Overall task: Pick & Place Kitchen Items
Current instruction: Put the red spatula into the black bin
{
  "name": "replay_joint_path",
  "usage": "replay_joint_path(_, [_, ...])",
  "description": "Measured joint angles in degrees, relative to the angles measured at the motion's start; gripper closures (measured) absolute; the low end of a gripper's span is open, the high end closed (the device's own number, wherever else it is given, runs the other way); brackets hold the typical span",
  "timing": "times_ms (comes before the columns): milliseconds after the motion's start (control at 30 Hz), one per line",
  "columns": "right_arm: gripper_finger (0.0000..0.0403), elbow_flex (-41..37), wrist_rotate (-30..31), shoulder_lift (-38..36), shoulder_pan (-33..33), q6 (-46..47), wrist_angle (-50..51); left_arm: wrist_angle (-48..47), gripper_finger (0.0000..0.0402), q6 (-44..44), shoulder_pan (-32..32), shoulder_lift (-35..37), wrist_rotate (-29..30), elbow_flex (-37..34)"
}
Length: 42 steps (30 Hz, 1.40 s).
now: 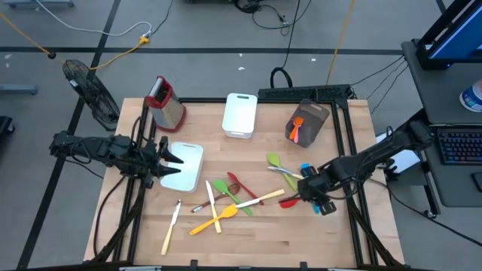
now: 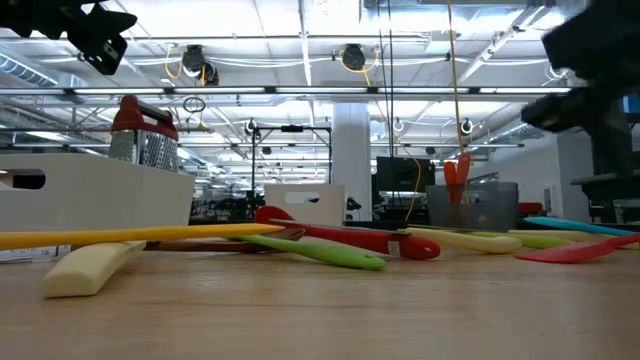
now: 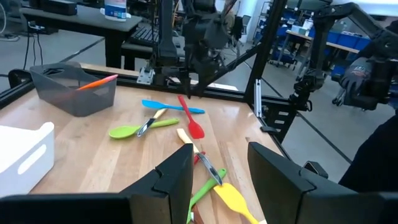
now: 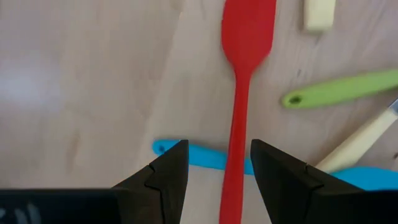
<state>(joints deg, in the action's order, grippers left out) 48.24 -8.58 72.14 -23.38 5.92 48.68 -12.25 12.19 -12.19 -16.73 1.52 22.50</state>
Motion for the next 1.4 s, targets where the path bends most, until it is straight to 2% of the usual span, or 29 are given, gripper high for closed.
replay_joint_path(167, [0.0234, -4.23, 2.72, 0.02, 0.0, -2.22, -2.79, 0.0, 0.0245, 0.01, 0.0, 0.0, 0.0, 0.02])
replay_joint_path(600, [0.0234, -7.48, 1.18, 0.23, 0.02, -2.41, -10.11, 0.46, 0.0245, 1.46, 0.0, 0.0, 0.0, 0.04])
replay_joint_path(1033, [0.0236, -9.6, 1.4, 9.27, -0.33, -3.38, -18.42, 0.49, 0.0245, 2.07, 0.0, -0.02, 0.0, 0.07])
replay_joint_path(1200, [0.0271, -9.56, 1.49, 10.05, -0.33, -3.37, -18.03, 0.52, 0.0245, 2.1, 0.0, -0.02, 0.0, 0.07])
replay_joint_path(1400, [0.0333, -9.92, 1.44, 6.99, -0.28, -1.89, -18.56, 0.51, 0.0245, 2.12, 0.0, -0.03, 0.02, 0.07])
